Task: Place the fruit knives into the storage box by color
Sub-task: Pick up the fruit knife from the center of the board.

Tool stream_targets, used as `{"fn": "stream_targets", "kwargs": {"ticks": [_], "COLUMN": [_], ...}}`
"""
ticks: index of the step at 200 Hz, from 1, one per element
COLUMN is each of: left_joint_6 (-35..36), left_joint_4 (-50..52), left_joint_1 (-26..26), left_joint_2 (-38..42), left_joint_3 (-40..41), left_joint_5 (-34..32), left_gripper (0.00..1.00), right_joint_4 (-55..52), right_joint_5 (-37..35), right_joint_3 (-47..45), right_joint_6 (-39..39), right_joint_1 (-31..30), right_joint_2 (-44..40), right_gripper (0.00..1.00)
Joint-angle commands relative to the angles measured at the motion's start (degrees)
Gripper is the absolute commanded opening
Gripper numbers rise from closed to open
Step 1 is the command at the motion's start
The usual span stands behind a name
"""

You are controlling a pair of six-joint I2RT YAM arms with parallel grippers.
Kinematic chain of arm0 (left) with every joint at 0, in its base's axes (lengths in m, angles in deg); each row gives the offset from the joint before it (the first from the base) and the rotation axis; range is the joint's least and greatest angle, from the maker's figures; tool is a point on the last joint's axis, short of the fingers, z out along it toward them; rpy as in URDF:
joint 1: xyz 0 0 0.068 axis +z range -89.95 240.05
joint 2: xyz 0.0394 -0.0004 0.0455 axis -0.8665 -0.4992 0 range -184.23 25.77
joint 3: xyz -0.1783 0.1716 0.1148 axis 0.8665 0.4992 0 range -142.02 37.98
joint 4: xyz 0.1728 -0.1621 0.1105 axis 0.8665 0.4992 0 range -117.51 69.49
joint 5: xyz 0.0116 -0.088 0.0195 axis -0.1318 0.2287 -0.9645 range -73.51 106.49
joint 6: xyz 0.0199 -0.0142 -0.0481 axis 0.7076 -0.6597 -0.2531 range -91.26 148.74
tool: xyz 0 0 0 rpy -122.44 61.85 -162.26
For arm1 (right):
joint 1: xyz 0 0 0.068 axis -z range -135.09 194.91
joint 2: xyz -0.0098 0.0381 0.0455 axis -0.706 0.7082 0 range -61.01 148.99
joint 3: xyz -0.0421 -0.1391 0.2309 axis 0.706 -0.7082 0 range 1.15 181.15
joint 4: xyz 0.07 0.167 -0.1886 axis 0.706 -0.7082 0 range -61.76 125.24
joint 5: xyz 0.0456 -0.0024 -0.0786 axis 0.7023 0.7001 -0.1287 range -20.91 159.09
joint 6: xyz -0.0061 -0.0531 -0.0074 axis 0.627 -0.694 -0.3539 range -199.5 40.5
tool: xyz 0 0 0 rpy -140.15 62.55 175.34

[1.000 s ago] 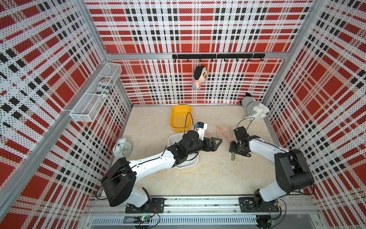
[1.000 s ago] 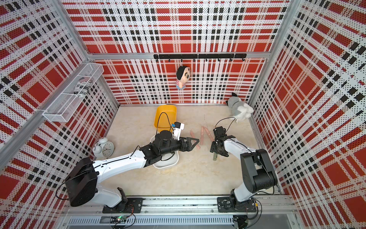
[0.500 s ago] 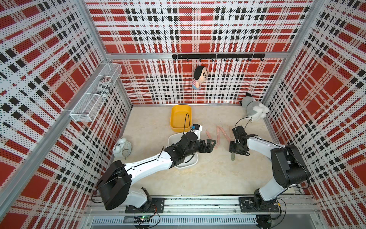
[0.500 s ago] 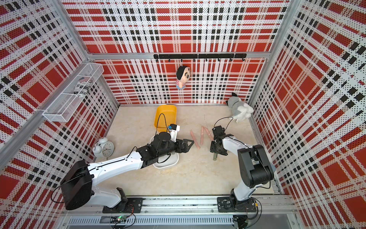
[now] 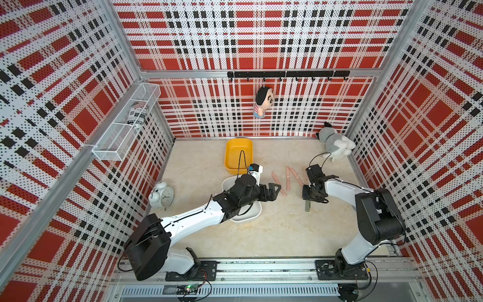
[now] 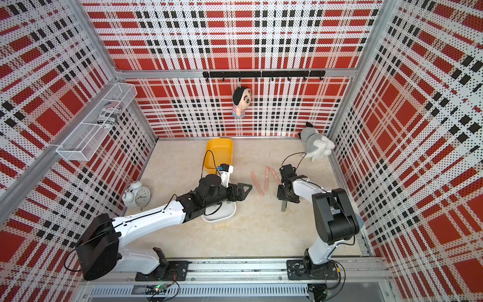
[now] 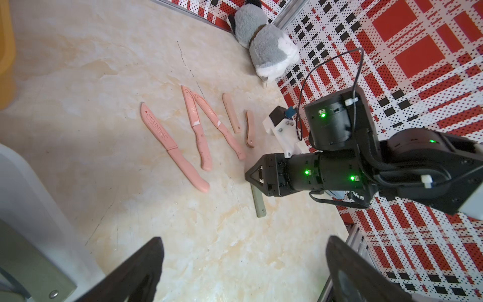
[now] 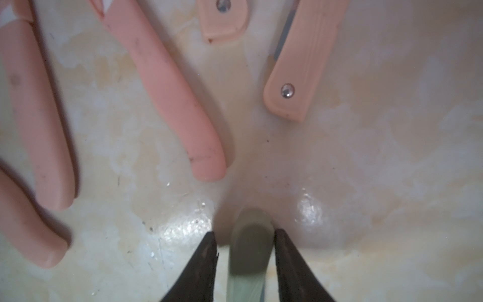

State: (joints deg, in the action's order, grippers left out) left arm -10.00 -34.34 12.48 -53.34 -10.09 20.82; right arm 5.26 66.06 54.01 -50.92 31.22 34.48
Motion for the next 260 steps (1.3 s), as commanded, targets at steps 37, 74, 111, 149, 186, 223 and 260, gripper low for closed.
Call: {"fn": "stream_targets", "kwargs": {"ticks": [37, 74, 111, 149, 186, 223, 260], "left_joint_6": [0.04, -0.12, -0.38, 0.2, 0.24, 0.43, 1.67], "left_joint_4": [-0.5, -0.28, 0.97, 3.51, 5.84, 11.89, 20.9], "left_joint_1": [0.76, 1.21, 1.95, 3.32, 5.14, 6.34, 7.6], "left_joint_2": [2.16, 2.81, 4.05, 6.5, 9.21, 12.27, 16.03], "left_joint_3": [0.96, 1.34, 1.67, 3.06, 4.35, 3.59, 1.91], "left_joint_5": [0.36, 0.06, -0.22, -0.75, -0.53, -1.75, -4.82], "left_gripper": [0.98, 0.98, 0.98, 0.98, 0.98, 0.99, 0.98], "right_joint_4": [-0.05, -1.22, -3.85, -6.69, -9.0, -11.99, -14.12], "right_joint_5": [1.4, 1.53, 0.4, 0.3, 0.83, 0.83, 1.17], "right_joint_3": [-1.5, -0.57, 2.48, 7.05, 12.62, 20.01, 27.34], "right_joint_6": [-0.35, -0.37, -0.1, 0.12, 0.06, -0.11, -0.26], "right_joint_1": [-0.01, -1.32, -4.52, -8.01, -11.61, -15.18, -18.87], "right_joint_2": [0.5, -0.71, -1.85, -1.99, -1.36, 0.17, 2.61], "right_gripper": [0.26, 0.2, 0.19, 0.19, 0.19, 0.19, 0.19]}}
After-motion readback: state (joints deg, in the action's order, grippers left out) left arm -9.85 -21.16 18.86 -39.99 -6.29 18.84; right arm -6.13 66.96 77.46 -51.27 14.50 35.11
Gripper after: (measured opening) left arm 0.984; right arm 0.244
